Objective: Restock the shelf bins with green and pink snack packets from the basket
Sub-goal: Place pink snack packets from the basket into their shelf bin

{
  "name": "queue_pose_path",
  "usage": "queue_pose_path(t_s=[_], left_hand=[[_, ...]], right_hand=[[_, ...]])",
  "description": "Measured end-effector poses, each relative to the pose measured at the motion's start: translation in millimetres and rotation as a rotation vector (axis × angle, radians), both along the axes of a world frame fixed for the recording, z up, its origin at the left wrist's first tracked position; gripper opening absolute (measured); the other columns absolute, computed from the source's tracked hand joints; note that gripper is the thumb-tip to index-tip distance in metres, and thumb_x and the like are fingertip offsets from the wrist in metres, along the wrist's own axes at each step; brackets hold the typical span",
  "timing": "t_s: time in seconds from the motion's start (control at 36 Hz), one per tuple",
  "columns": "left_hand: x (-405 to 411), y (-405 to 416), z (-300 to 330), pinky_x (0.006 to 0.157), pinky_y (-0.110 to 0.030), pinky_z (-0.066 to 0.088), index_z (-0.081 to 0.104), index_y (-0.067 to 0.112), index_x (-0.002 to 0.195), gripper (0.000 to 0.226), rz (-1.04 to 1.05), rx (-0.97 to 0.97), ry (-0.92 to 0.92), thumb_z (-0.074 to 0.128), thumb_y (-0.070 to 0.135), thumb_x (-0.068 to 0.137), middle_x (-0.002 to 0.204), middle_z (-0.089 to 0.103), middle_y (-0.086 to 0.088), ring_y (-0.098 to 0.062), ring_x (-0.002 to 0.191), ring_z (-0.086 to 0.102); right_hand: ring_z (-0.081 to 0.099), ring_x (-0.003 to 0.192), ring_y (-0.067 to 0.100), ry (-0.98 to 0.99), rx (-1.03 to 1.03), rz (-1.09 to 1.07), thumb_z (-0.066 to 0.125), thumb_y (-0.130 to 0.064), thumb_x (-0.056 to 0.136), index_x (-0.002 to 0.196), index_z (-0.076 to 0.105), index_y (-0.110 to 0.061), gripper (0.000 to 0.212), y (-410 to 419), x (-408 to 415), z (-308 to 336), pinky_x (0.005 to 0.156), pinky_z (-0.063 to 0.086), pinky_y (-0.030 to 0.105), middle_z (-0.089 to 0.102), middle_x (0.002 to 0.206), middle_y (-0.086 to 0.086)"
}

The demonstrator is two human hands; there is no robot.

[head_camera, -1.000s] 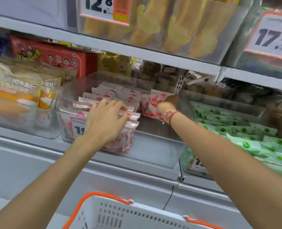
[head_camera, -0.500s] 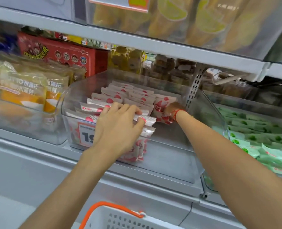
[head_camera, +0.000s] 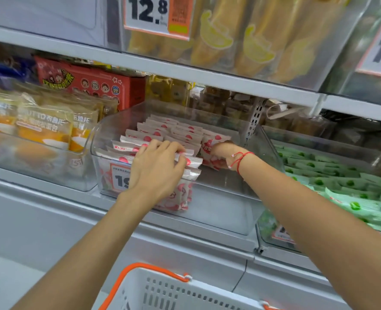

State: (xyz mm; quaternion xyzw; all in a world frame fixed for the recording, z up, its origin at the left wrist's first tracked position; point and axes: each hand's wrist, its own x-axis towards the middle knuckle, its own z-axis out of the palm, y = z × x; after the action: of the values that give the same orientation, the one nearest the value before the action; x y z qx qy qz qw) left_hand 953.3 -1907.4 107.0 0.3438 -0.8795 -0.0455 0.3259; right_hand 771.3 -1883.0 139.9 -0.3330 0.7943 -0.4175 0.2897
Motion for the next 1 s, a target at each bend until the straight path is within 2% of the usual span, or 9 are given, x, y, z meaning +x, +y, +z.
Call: queue_pose_path(t_s=[0.08,0.17,0.28,0.47,0.64,0.75,0.83,0.92,1.0], left_hand=[[3,2,3,0.097,-0.031,0.029,0.053,0.024,0.127,0.034,-0.034,-0.023,-0.005,0.033,0.035,0.1,0.129,0.056,0.007,-0.013,0.119,0.043],[8,12,7,0.1,-0.03,0.026,0.055,0.024,0.123,0.029,-0.031,-0.095,0.064,0.042,0.033,0.1,0.124,0.059,0.006,-0.015,0.119,0.045],[26,46,2,0.091,-0.029,0.027,0.064,0.022,0.109,0.021,-0.036,-0.169,0.235,0.051,0.029,0.094,0.11,0.065,0.004,-0.02,0.106,0.052],[64,113,-62,0.075,-0.034,0.044,0.066,0.025,0.099,0.014,0.045,0.154,0.368,0.054,0.027,0.093,0.097,0.067,0.009,-0.018,0.093,0.057],[78,125,-149,0.083,-0.031,0.047,0.063,0.03,0.11,0.022,0.109,0.554,-0.076,0.053,0.026,0.091,0.111,0.067,0.009,-0.017,0.102,0.061],[87,130,-218,0.094,-0.038,0.046,0.054,0.024,0.125,0.035,0.062,0.538,-0.504,0.048,0.015,0.092,0.128,0.058,-0.001,-0.024,0.117,0.054],[99,136,-261,0.103,-0.037,0.04,0.023,0.025,0.149,0.068,-0.04,0.486,-0.876,0.05,0.004,0.09,0.148,0.036,-0.003,-0.025,0.131,0.04],[111,129,-283,0.1,-0.036,0.043,-0.001,0.031,0.152,0.095,-0.058,0.453,-1.003,0.061,0.004,0.085,0.15,0.033,0.0,-0.023,0.131,0.039],[113,123,-291,0.097,-0.035,0.045,0.005,0.031,0.152,0.094,-0.1,0.456,-0.998,0.065,0.006,0.084,0.14,0.047,-0.002,-0.023,0.124,0.048]], right_hand=[[0.047,0.126,0.024,-0.043,-0.006,0.014,0.047,-0.01,0.098,0.117,0.054,-0.002,0.022,26,30,12,0.105,0.041,0.03,0.057,0.12,0.014],[0.056,0.113,0.023,0.195,-0.061,0.045,0.058,-0.012,0.091,0.114,0.056,-0.008,0.023,55,51,20,0.096,0.049,0.034,0.058,0.12,0.005],[0.059,0.092,0.011,0.394,-0.211,0.163,0.063,-0.012,0.089,0.119,0.065,-0.012,0.03,107,74,22,0.068,0.043,0.009,0.063,0.106,-0.002],[0.051,0.058,0.0,0.419,-0.172,0.434,0.068,-0.011,0.083,0.093,0.074,-0.021,0.015,174,96,-43,0.064,0.044,0.016,0.062,0.072,-0.009],[0.065,0.074,0.012,0.19,0.28,0.634,0.068,-0.016,0.087,0.106,0.07,-0.01,0.021,194,102,-155,0.061,0.046,0.012,0.07,0.089,0.005],[0.065,0.09,0.022,0.051,0.468,0.6,0.061,-0.017,0.092,0.116,0.065,-0.007,0.027,199,120,-235,0.071,0.051,0.02,0.065,0.118,0.013],[0.058,0.111,0.025,0.024,0.532,0.564,0.055,-0.021,0.095,0.129,0.054,-0.008,0.037,204,143,-286,0.092,0.045,0.031,0.058,0.127,0.012],[0.054,0.107,0.022,-0.094,0.515,0.496,0.051,-0.027,0.097,0.14,0.04,-0.009,0.047,203,162,-320,0.092,0.045,0.032,0.054,0.121,0.008],[0.05,0.118,0.02,-0.086,0.443,0.482,0.054,-0.037,0.094,0.132,0.048,-0.013,0.045,193,176,-337,0.094,0.041,0.027,0.052,0.13,0.004]])
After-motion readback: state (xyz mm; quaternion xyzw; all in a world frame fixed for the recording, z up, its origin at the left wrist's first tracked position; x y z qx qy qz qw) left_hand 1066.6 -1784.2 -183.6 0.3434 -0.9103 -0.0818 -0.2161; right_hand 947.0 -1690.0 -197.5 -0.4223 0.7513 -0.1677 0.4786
